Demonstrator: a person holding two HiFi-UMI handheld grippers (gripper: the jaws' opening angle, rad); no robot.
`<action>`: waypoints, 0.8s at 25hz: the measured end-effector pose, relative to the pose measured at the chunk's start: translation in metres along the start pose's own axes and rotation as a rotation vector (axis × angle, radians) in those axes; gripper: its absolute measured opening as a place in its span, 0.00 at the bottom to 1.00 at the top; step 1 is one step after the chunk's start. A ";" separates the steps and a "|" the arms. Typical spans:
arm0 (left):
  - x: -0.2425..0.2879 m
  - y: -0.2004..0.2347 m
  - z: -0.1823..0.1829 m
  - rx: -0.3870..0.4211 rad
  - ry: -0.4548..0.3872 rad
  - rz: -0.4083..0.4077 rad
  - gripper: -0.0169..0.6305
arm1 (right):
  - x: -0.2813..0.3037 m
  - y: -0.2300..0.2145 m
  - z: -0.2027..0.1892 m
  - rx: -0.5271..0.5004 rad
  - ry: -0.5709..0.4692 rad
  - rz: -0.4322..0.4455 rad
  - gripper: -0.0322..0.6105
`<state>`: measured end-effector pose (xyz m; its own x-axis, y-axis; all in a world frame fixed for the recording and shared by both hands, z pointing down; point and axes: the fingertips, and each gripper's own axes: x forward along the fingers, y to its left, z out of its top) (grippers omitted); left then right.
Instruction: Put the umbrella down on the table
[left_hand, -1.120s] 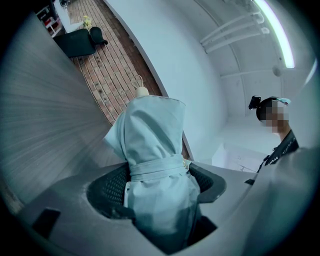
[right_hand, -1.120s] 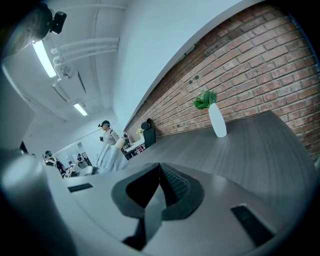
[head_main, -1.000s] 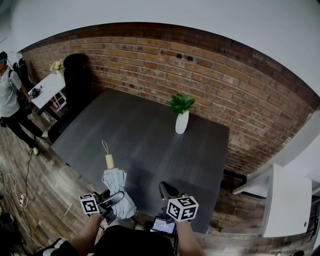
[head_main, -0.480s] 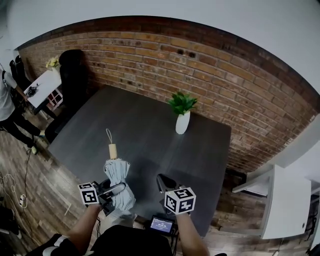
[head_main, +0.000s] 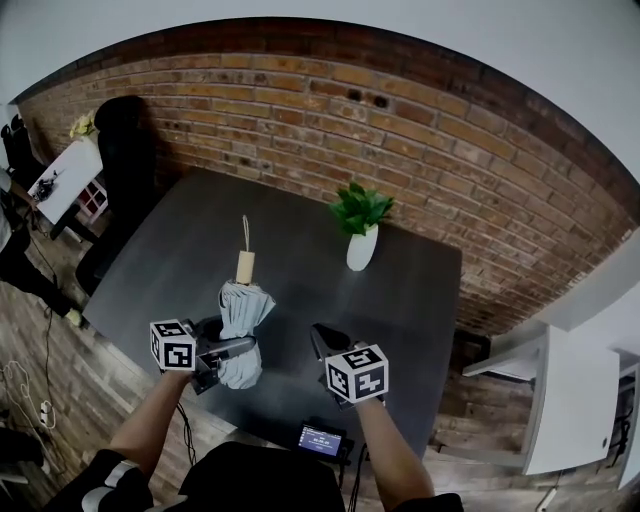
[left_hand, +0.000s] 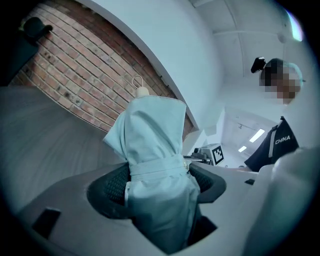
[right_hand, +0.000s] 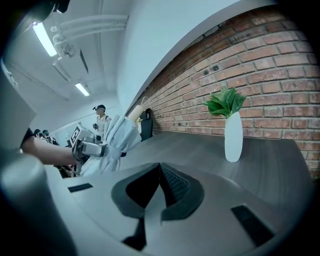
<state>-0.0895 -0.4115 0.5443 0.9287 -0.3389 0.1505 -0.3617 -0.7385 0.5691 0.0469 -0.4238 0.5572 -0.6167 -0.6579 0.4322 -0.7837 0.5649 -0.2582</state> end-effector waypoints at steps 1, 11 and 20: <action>0.005 0.007 0.006 0.027 0.033 0.002 0.53 | 0.007 -0.005 0.004 -0.012 0.012 -0.003 0.06; 0.055 0.083 0.033 0.231 0.357 0.001 0.53 | 0.069 -0.046 0.020 -0.018 0.099 -0.047 0.06; 0.096 0.168 0.015 0.291 0.627 0.065 0.53 | 0.125 -0.083 0.015 0.035 0.172 -0.077 0.06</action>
<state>-0.0624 -0.5766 0.6426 0.7450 -0.0516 0.6651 -0.3441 -0.8839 0.3168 0.0342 -0.5602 0.6198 -0.5354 -0.6017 0.5927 -0.8320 0.4966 -0.2473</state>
